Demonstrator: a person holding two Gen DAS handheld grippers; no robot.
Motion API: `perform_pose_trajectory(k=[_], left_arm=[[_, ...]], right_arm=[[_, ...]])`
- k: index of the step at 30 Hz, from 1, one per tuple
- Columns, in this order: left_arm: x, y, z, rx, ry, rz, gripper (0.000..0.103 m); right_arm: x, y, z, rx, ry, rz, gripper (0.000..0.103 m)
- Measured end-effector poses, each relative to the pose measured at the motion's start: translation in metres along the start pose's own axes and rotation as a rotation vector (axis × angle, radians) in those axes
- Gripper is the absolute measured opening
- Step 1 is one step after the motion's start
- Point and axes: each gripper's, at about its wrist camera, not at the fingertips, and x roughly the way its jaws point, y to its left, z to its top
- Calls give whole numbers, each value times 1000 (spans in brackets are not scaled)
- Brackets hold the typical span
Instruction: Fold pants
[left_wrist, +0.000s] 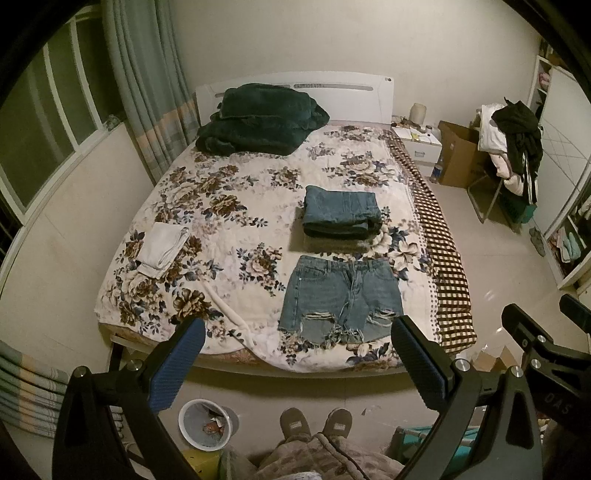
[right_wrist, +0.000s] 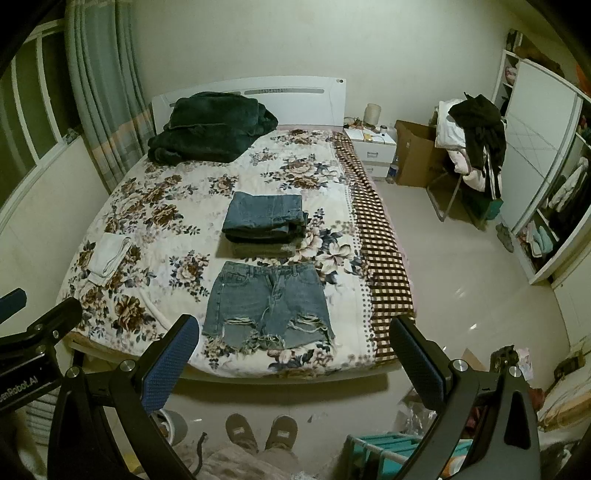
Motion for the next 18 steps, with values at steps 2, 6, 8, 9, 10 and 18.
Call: perform_pose_trajectory(k=[2, 6, 8, 9, 10, 18], left_arm=[[-2, 1, 4, 5, 4, 0, 103], [0, 2, 11, 9, 2, 12, 103], [14, -1, 15, 9, 6, 13, 103], [19, 0, 20, 9, 3, 18, 103], [29, 2, 20, 11, 1, 21, 103], [91, 12, 42, 43, 5, -2, 103]], right_arm=[[0, -1, -1, 1, -2, -1, 103], [-2, 5, 0, 21, -1, -18, 103], [15, 4, -1, 37, 1, -24, 103], [23, 4, -1, 47, -4, -30, 103], [33, 3, -1, 56, -7, -41, 103], [94, 5, 13, 123, 12, -78, 103]])
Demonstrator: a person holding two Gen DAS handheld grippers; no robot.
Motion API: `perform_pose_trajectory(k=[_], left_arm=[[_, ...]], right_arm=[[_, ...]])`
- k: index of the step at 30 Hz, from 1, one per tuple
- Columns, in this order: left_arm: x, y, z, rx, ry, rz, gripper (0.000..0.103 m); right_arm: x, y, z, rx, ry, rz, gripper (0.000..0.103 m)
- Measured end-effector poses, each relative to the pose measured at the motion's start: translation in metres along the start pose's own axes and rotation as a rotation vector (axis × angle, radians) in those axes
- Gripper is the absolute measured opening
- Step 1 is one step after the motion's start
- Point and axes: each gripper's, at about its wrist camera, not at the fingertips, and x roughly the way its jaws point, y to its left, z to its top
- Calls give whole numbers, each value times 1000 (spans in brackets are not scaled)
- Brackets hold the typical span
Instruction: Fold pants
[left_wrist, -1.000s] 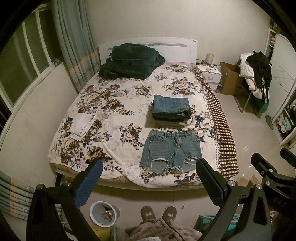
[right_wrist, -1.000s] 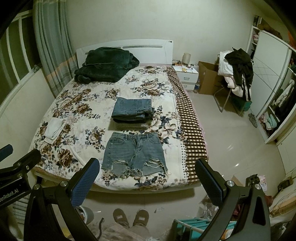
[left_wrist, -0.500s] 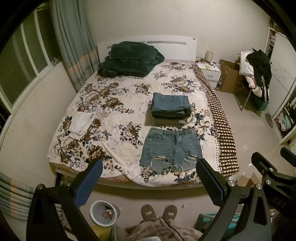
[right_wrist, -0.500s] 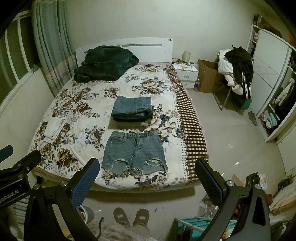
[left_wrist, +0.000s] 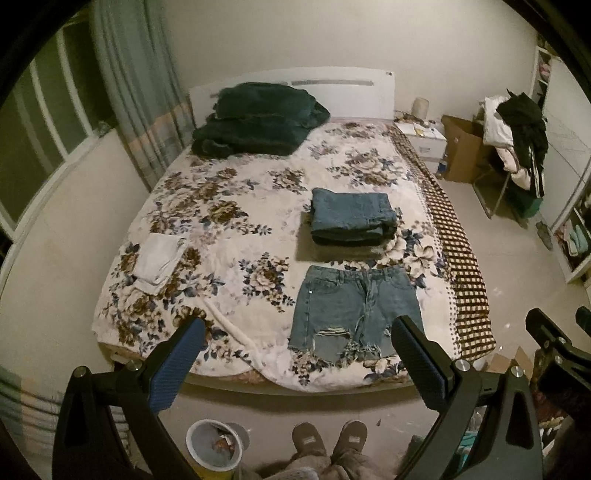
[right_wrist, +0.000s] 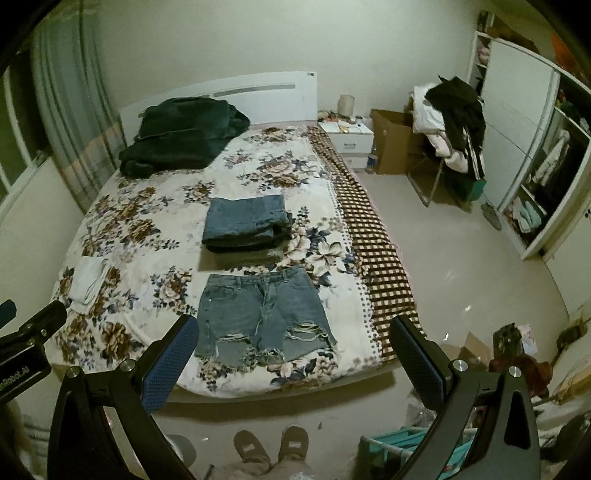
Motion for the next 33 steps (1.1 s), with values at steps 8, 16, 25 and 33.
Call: perform_pose_trajectory(k=[8, 16, 25, 33], left_arm=[[68, -12, 18, 21, 41, -12, 103], [175, -65, 30, 18, 128, 75, 103], [332, -149, 7, -56, 308, 168, 103], [460, -229, -87, -183, 524, 110, 103]], right_arm=[[101, -6, 29, 23, 87, -9, 103], [266, -50, 61, 49, 266, 83, 103], [528, -112, 80, 20, 507, 269, 72], [717, -102, 35, -140, 703, 369, 60]])
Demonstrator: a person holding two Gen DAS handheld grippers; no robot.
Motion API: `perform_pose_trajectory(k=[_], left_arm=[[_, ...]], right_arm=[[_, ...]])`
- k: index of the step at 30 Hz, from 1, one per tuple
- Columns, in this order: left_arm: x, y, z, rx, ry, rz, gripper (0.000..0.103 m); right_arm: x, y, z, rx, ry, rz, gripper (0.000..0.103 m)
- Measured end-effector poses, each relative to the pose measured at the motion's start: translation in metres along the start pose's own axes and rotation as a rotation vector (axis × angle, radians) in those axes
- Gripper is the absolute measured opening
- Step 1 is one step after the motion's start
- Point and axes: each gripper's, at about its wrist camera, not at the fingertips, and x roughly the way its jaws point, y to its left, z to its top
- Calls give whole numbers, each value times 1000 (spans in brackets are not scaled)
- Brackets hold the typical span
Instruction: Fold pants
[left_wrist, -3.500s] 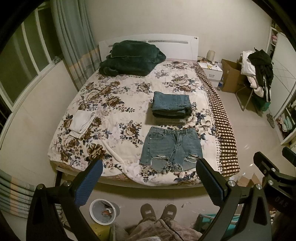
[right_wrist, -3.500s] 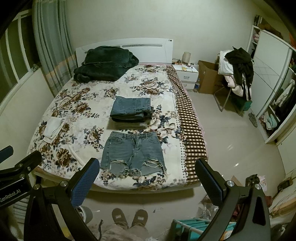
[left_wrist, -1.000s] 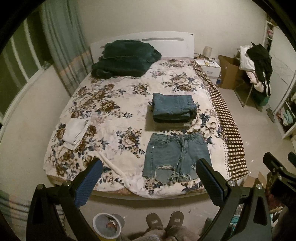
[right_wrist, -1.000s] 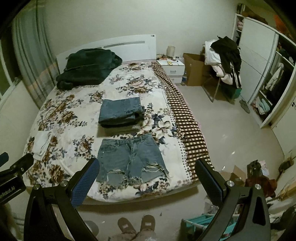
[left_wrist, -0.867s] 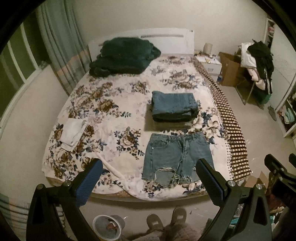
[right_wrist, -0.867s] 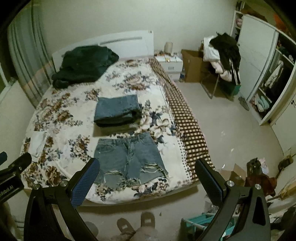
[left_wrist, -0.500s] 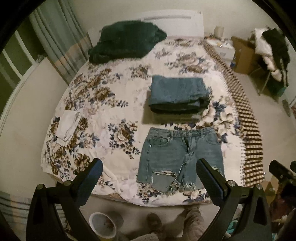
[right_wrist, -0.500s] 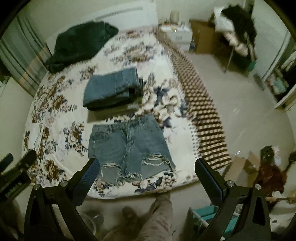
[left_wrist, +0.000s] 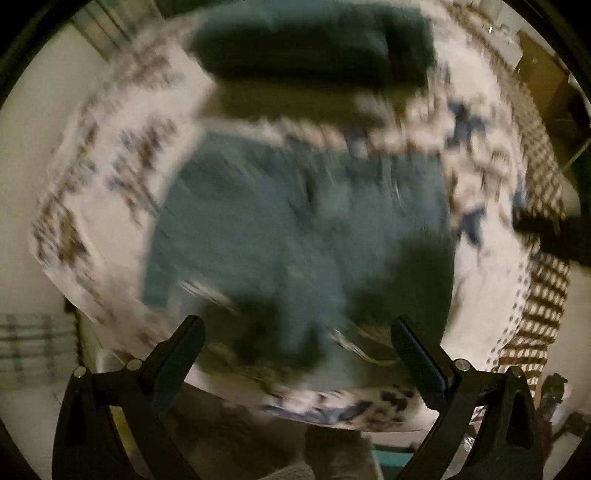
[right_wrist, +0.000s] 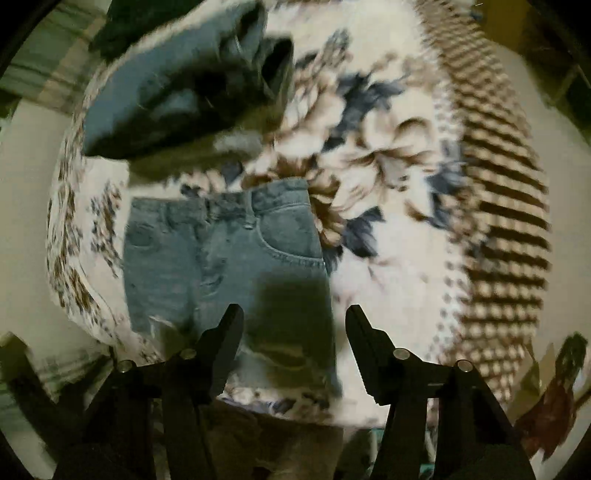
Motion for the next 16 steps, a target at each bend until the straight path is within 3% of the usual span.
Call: perform_pose_trajectory(k=[6, 14, 15, 16], left_arm=[[69, -66, -38, -54, 117, -63, 103], [100, -112, -57, -73, 160, -52, 103], [101, -114, -57, -76, 158, -48, 97], [102, -115, -55, -75, 156, -45, 74]], right_arm=[[95, -20, 28, -68, 78, 62, 65], [137, -14, 42, -152, 55, 141, 66], [138, -13, 43, -152, 47, 157, 66], [138, -10, 46, -149, 44, 167, 66]])
